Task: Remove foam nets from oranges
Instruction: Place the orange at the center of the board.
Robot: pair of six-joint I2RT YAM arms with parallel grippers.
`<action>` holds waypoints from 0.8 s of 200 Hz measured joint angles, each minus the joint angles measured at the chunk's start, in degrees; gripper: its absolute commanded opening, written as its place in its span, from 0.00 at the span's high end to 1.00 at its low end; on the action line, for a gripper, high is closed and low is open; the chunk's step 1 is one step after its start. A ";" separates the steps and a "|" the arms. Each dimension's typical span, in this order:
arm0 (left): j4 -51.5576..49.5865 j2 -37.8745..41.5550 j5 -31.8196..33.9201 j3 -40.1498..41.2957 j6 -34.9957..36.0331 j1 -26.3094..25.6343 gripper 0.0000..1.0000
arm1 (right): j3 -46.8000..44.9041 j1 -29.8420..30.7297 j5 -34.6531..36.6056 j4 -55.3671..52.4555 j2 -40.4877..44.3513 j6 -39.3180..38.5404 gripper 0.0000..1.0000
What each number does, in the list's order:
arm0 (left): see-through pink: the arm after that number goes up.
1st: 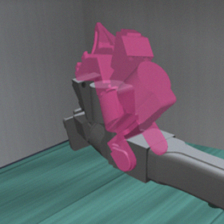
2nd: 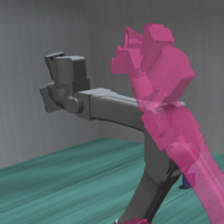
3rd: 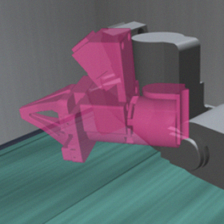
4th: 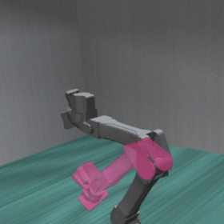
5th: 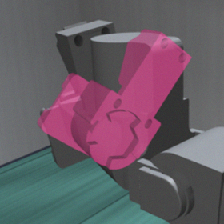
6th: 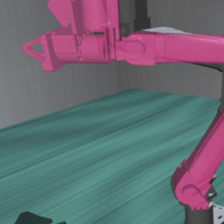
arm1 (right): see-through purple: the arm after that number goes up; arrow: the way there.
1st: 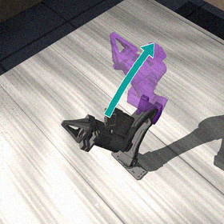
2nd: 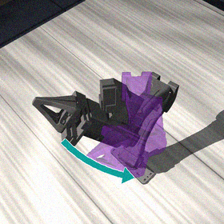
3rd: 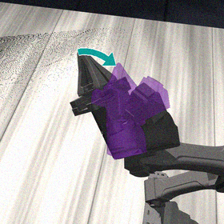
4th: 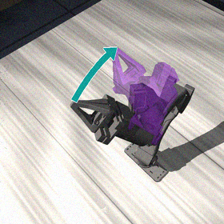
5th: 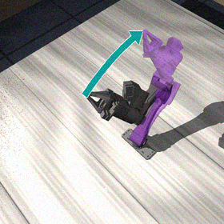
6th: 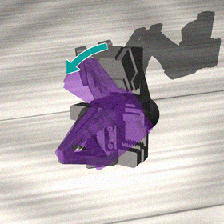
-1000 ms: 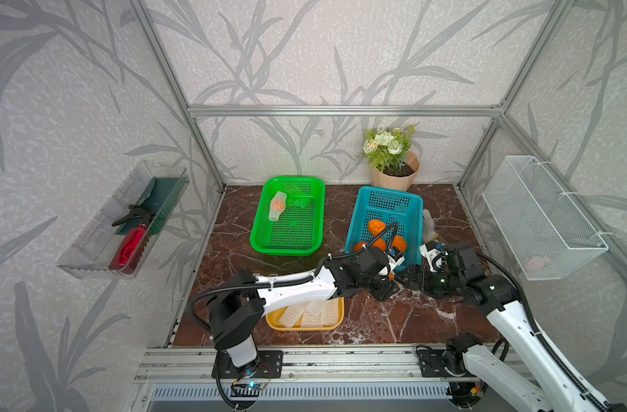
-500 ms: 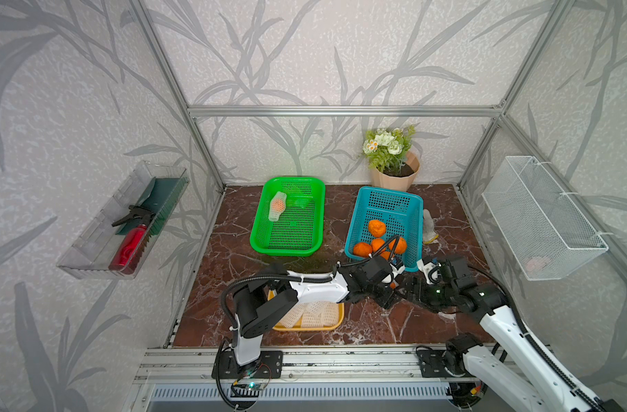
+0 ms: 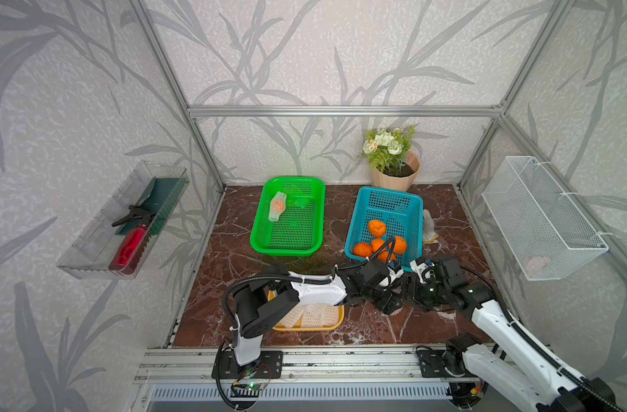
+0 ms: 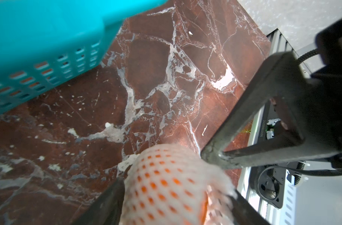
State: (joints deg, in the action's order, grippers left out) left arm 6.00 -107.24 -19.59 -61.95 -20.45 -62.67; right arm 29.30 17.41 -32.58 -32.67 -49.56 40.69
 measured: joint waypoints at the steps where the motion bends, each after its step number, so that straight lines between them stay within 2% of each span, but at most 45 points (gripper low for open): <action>1: 0.02 0.00 -0.02 0.00 -0.09 0.00 0.23 | 0.00 0.00 0.00 0.02 -0.02 0.02 0.23; 16: 0.04 0.00 -0.04 0.00 -0.28 0.00 0.19 | -0.02 -0.02 0.11 0.28 -0.26 0.02 0.23; 69: 0.20 0.87 0.11 1.36 -0.28 0.00 0.19 | -0.33 0.31 -1.25 1.29 -1.60 -0.17 0.26; 111: 1.40 2.25 1.09 3.52 -0.46 -0.13 0.23 | -0.66 0.90 -3.85 2.67 -2.58 -0.24 0.37; 134: 2.82 2.51 2.58 4.50 -0.57 -0.57 0.31 | -0.72 1.27 -4.55 3.43 -3.30 0.33 0.39; 160: 3.21 2.51 4.22 4.70 -0.24 -1.01 0.54 | -0.76 1.36 -4.31 3.54 -3.76 1.38 0.37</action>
State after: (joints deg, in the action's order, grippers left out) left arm 9.21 -104.73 -15.38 -57.25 -20.69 -63.68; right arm 28.53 18.76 -36.88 -29.12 -53.32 42.06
